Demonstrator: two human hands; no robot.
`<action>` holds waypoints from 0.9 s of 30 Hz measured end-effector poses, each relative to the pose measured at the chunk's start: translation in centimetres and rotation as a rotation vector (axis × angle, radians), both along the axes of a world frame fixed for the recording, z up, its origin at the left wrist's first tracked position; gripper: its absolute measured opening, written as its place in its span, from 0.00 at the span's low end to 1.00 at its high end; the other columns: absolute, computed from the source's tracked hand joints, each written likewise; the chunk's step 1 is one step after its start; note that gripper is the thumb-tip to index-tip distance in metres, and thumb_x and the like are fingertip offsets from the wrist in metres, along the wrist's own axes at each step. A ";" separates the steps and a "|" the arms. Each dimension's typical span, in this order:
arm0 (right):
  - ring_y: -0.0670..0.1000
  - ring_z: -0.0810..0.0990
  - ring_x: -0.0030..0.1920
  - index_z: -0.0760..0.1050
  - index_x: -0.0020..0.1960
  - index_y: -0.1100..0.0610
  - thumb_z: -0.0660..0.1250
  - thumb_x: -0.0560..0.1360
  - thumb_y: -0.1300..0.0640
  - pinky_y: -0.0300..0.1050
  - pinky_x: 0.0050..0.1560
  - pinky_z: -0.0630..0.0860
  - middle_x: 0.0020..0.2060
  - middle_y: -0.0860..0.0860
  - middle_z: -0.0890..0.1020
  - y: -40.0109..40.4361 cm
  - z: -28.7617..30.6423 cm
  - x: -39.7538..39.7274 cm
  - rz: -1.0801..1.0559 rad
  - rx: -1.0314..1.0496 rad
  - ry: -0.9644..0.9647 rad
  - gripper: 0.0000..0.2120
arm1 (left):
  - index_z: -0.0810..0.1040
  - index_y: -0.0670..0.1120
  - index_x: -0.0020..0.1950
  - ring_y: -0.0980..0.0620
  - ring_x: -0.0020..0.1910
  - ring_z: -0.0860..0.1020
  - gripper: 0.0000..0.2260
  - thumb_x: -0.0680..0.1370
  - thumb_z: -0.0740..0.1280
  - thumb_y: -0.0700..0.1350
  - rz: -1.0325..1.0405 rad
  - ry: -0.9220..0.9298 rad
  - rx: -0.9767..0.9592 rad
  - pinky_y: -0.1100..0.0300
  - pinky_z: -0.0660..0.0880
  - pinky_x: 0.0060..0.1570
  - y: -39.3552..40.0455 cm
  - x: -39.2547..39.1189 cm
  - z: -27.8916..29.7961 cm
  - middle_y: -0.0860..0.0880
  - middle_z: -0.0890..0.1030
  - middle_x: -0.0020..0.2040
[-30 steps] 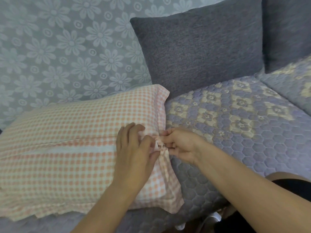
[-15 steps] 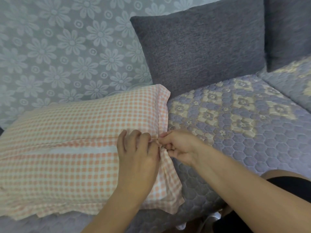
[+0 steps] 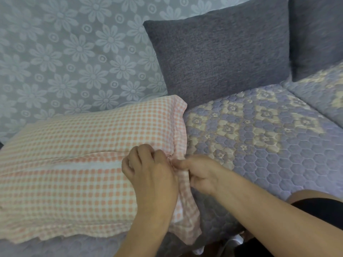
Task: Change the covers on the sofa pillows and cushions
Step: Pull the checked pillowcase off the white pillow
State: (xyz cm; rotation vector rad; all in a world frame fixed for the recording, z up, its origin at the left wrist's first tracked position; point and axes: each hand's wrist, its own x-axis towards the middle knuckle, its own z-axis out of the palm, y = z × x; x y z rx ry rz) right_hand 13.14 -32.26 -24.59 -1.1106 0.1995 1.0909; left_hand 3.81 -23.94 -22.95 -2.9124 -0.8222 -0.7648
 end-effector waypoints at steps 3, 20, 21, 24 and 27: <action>0.57 0.86 0.49 0.80 0.56 0.66 0.68 0.78 0.65 0.51 0.52 0.83 0.48 0.59 0.86 -0.3 -0.6 0.3 -0.066 -0.029 -0.057 0.08 | 0.82 0.44 0.42 0.38 0.60 0.70 0.04 0.70 0.75 0.38 0.088 -0.038 -0.048 0.37 0.64 0.63 -1.1 -0.2 0.4 0.43 0.74 0.54; 0.51 0.70 0.56 0.77 0.58 0.55 0.65 0.80 0.57 0.40 0.54 0.65 0.53 0.49 0.74 0.5 2.5 1.7 -0.043 -0.630 -1.620 0.07 | 0.81 0.51 0.48 0.49 0.52 0.77 0.04 0.80 0.66 0.48 0.114 -0.223 -0.531 0.44 0.76 0.56 10.6 -3.8 2.7 0.55 0.80 0.46; 0.49 0.69 0.55 0.78 0.57 0.55 0.66 0.79 0.58 0.37 0.55 0.64 0.52 0.48 0.74 1.8 3.4 0.1 0.018 -0.536 -1.748 0.07 | 0.81 0.52 0.46 0.48 0.49 0.78 0.05 0.80 0.66 0.48 0.108 -0.231 -0.529 0.43 0.76 0.53 10.5 -3.7 2.6 0.56 0.80 0.44; 0.51 0.68 0.59 0.77 0.64 0.56 0.68 0.78 0.56 0.41 0.62 0.67 0.56 0.50 0.75 5.9 4.1 -3.1 0.191 -0.443 -1.889 0.15 | 0.81 0.50 0.46 0.50 0.50 0.77 0.06 0.80 0.64 0.47 0.131 -0.198 -0.435 0.48 0.73 0.54 10.0 -3.5 2.8 0.55 0.81 0.45; 0.53 0.70 0.57 0.75 0.66 0.56 0.68 0.78 0.52 0.48 0.60 0.71 0.56 0.51 0.76 9.4 3.1 -4.2 0.303 -0.516 -1.900 0.18 | 0.77 0.50 0.49 0.52 0.51 0.70 0.05 0.80 0.62 0.44 0.180 -0.115 -0.327 0.55 0.62 0.52 11.6 -4.6 4.0 0.54 0.77 0.47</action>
